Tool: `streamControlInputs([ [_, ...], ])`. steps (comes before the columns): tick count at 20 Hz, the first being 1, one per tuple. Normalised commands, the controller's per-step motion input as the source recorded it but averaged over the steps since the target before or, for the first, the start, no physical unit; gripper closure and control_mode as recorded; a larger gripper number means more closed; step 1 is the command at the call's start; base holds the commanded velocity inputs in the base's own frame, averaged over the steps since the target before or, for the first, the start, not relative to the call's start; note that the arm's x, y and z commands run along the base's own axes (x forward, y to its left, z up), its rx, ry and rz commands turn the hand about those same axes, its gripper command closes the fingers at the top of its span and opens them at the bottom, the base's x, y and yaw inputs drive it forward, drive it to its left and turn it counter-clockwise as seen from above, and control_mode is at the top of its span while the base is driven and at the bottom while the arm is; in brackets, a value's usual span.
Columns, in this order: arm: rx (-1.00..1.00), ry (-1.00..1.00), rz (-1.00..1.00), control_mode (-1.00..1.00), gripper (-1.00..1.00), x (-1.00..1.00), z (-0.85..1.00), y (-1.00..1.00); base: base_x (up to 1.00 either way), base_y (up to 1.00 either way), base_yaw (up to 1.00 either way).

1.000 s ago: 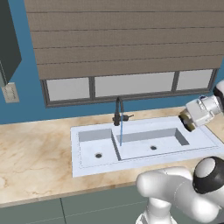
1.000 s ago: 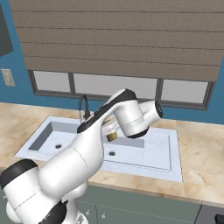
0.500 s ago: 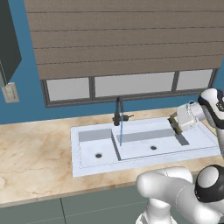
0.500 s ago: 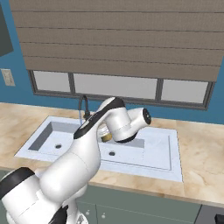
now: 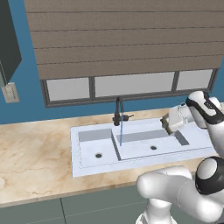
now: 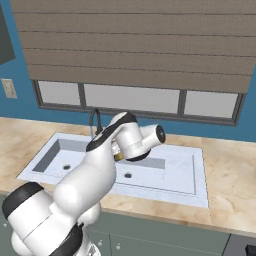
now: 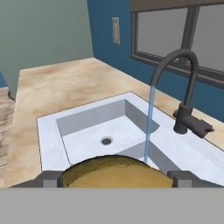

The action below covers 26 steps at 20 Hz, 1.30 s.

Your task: Soak the sponge with water for a few seconds and then drop it inside the sink.

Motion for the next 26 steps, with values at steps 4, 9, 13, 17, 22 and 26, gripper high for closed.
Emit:
streamControlInputs([
  [4,0.0,0.0,0.0,-1.0,1.0,0.28,-0.37,0.05,0.0,0.0,0.0],
  [9,0.0,0.0,0.01,-1.0,1.0,0.32,-0.38,0.19,0.0,0.0,0.0],
  [13,0.0,0.0,0.0,-1.0,1.0,0.29,-0.26,0.29,0.0,0.0,0.0],
  [17,0.0,0.0,0.01,-1.0,1.0,0.16,-0.06,0.28,0.0,0.0,0.0],
  [22,0.0,0.0,0.01,-1.0,1.0,0.01,-0.06,0.25,0.0,0.0,0.0],
  [26,0.0,0.0,0.0,-1.0,1.0,0.09,-0.26,0.22,0.0,0.0,0.0],
])
